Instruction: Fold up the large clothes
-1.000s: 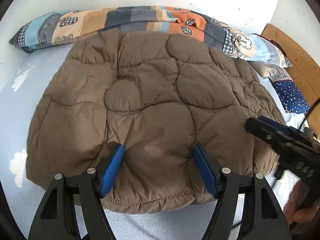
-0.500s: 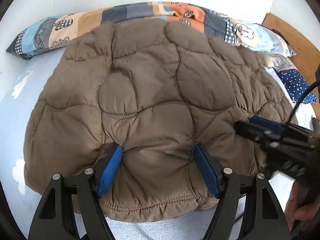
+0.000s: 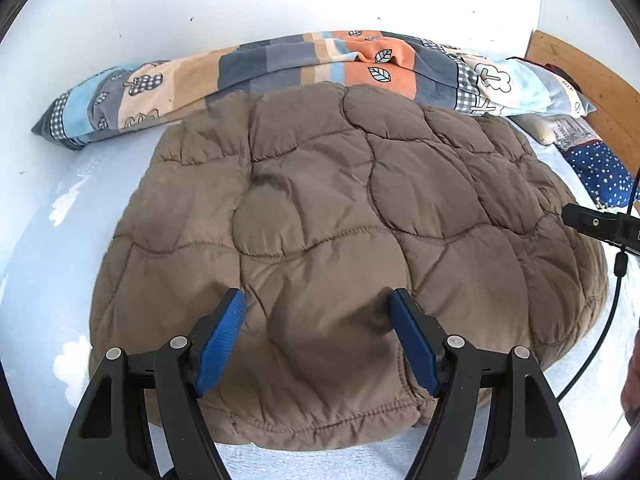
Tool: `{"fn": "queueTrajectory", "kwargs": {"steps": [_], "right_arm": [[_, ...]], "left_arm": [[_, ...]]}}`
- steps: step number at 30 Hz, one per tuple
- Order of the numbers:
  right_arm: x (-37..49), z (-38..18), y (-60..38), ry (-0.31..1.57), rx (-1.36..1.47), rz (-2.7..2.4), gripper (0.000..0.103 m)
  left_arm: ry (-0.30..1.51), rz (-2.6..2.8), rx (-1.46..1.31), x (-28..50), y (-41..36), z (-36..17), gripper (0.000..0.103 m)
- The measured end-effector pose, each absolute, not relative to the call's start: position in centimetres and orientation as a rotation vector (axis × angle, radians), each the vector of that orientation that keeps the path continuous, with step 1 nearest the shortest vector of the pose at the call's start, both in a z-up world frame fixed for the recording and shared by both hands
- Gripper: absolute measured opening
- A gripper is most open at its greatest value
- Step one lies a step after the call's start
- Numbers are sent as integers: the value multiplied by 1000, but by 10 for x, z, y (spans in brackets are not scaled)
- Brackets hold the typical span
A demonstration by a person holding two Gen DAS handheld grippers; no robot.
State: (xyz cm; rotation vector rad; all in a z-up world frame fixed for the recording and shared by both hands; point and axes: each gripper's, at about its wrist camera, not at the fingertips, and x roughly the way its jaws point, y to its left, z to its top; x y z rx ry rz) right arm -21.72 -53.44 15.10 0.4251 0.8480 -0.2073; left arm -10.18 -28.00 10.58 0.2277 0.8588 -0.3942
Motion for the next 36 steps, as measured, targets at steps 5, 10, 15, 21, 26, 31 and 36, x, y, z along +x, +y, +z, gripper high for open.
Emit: {"fn": "queueTrajectory", "kwargs": {"steps": [5,10,15,21,26,31,36], "right_arm": [[-214,140,-532,897,429,-218,48],[-208,128,-525,940,403,-232,52],[-200,112,-524,992,403,-236,56],[-202,121,-522,962,412,-222,57],[-204,140,-506,867,394,-158,57],[-196,127,-488,911,374,-111,57],[-187,111,-486,959,363,-115,59]], "left_arm": [[859,-382,234,-98,-278,104,73],[857,-380,252,-97,-280,100,74],[880,-382,261,-92,-280,93,77],[864,-374,218,-90,-270,104,77],[851,-283,146,-75,-242,114,77],[926,-226,122,-60,-226,96,77],[915,-213,178,-62,-233,92,77]]}}
